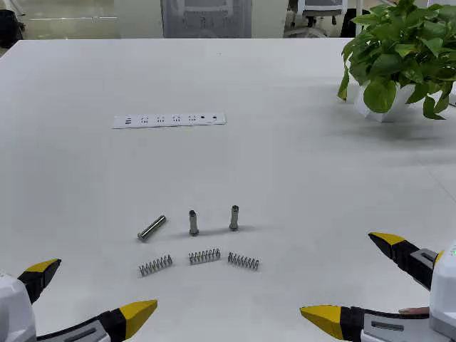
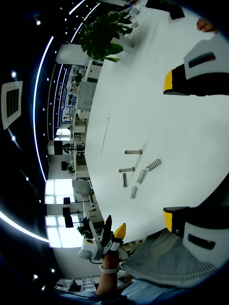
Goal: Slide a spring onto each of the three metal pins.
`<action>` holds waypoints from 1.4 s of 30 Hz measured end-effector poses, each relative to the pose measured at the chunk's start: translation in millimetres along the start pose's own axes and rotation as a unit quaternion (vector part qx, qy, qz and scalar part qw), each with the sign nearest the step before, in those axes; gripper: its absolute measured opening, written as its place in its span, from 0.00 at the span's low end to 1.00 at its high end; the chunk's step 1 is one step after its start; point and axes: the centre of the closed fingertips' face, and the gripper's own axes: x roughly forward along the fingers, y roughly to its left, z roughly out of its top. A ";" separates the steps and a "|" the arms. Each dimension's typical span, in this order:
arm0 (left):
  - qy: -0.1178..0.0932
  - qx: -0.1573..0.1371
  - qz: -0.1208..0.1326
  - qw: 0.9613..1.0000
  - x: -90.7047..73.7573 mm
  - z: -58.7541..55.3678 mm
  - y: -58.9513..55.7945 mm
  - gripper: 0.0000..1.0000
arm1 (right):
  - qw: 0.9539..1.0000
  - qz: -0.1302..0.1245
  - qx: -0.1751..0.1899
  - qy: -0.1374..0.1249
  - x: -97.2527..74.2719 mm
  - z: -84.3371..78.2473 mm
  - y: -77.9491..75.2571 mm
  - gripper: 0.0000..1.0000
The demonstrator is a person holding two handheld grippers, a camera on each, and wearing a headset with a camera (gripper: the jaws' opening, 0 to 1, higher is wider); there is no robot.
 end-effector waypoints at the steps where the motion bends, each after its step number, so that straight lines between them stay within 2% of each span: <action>1: 0.000 0.000 -0.001 1.000 0.1 0.0 -0.1 1.00 | 1.000 0.000 -0.001 0.001 -0.1 0.6 0.9 0.99; 18: 0.006 -0.003 -0.003 1.000 -0.2 -5.0 -3.6 1.00 | 1.000 0.005 -0.001 0.005 1.8 0.2 3.5 0.98; 25: 0.009 -0.002 -0.004 1.000 -0.2 -6.5 -3.9 1.00 | 1.000 0.004 -0.003 0.006 2.6 -2.8 0.2 0.98; 42: 0.036 0.013 -0.016 0.999 4.3 -11.9 0.7 1.00 | 1.000 0.011 -0.004 0.003 4.2 -0.7 3.0 0.98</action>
